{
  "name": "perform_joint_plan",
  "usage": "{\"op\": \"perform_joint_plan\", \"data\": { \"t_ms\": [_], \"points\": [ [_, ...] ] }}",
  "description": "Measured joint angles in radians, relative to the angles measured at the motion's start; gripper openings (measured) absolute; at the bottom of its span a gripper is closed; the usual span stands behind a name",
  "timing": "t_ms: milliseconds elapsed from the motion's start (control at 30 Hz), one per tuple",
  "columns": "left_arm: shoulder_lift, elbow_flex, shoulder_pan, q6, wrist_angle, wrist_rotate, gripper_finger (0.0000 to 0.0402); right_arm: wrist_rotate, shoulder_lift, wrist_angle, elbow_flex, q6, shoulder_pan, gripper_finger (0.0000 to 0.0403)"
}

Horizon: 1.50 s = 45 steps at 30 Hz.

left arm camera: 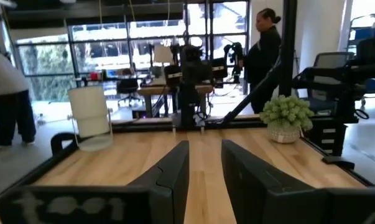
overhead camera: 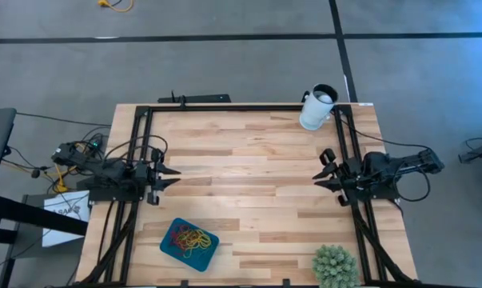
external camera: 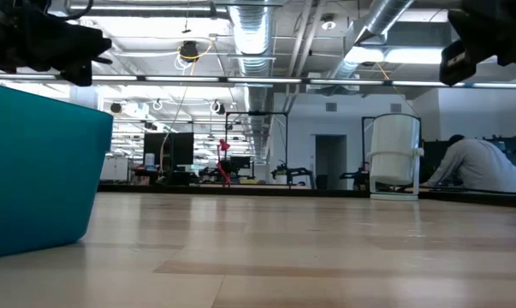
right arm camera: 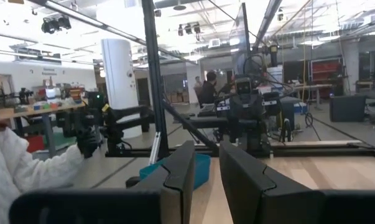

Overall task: Pick and place items into bin
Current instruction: Return to Home Position

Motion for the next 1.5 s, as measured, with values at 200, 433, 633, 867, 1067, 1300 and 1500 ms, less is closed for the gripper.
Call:
{"op": "perform_joint_plan", "data": {
  "t_ms": [200, 433, 633, 867, 1067, 1300, 1500],
  "points": [
    [0.000, -0.001, 0.000, -0.018, -0.012, -0.033, 0.0085, 0.003, 0.000, -0.029, -0.004, 0.002, 0.000, 0.0070],
    [0.000, -0.002, 0.000, -0.023, -0.062, -0.031, 0.0085, 0.003, 0.004, -0.064, -0.004, 0.002, 0.000, 0.0070],
    [0.001, -0.002, 0.000, -0.030, -0.072, -0.030, 0.0085, 0.002, 0.004, -0.150, -0.005, 0.013, 0.000, 0.0070],
    [0.000, -0.003, 0.000, -0.037, -0.072, -0.030, 0.0085, 0.002, 0.004, -0.194, -0.005, 0.075, 0.000, 0.0070],
    [0.000, -0.003, 0.000, -0.029, -0.072, -0.030, 0.0085, 0.002, 0.004, -0.195, -0.005, 0.007, 0.000, 0.0070],
    [0.000, -0.004, 0.000, -0.029, -0.072, -0.030, 0.0085, 0.002, 0.004, -0.195, -0.005, 0.010, 0.000, 0.0070],
    [0.000, -0.004, 0.000, -0.037, -0.072, -0.030, 0.0085, 0.002, 0.004, -0.194, -0.006, 0.010, 0.000, 0.0070]
  ]
}}
